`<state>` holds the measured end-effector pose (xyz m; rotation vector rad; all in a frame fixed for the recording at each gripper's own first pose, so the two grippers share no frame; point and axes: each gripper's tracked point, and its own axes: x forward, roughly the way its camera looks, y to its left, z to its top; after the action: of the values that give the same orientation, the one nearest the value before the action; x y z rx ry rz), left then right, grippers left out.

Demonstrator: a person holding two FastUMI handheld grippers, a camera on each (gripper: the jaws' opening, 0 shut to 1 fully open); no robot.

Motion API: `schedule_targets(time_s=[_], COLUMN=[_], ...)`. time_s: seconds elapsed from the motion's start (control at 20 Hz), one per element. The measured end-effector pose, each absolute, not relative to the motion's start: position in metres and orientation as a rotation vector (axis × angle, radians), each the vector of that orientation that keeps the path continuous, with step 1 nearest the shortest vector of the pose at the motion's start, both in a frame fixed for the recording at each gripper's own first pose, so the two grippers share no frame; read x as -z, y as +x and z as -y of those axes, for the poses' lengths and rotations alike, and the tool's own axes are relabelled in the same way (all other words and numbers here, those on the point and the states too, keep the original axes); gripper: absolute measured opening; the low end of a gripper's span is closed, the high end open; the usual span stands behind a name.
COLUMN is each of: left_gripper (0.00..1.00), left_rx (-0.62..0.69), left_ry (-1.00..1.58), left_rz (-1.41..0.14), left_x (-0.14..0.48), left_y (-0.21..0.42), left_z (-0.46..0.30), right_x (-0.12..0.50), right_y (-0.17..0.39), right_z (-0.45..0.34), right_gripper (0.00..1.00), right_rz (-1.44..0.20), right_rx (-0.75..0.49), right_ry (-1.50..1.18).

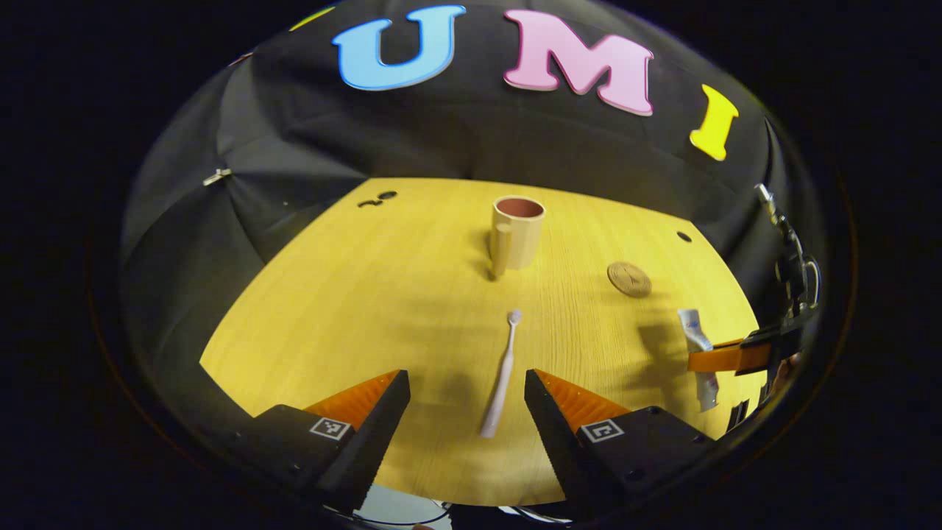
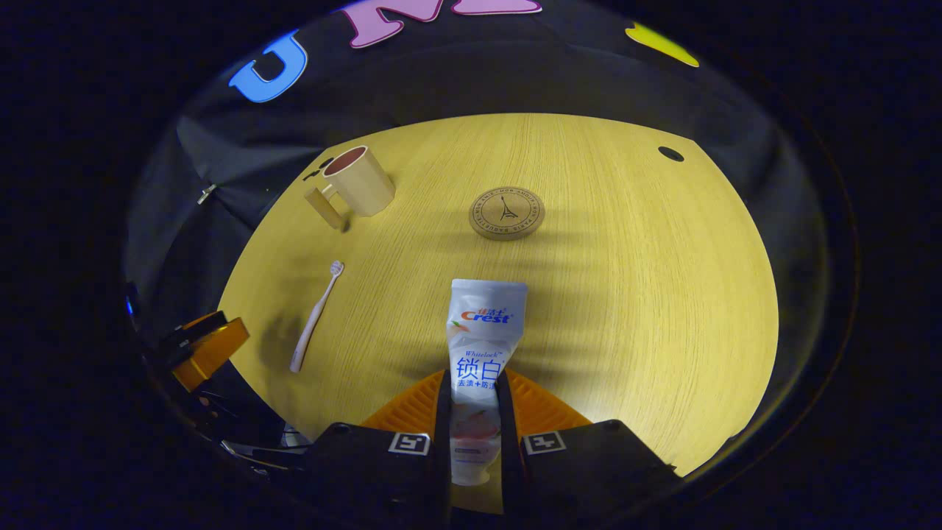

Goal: Put the toothbrush and toothpaste on the desktop into the cup, then pick up the cup and place it on the coaster on the desktop.

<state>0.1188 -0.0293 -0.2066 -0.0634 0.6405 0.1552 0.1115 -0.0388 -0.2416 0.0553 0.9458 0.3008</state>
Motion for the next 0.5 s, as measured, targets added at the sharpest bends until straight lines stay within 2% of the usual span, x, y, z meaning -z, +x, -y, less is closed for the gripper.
schedule_targets(time_s=[0.5], left_gripper=[0.93], left_rx=[-0.032], left_ry=[0.032], left_rz=[-0.904], left_x=[0.271], left_y=[0.171], left_z=[0.041], right_x=[0.217], right_y=[0.096], right_z=[0.062], right_gripper=[0.31], right_rz=[-0.901], right_rx=[-0.250], right_ry=[0.132])
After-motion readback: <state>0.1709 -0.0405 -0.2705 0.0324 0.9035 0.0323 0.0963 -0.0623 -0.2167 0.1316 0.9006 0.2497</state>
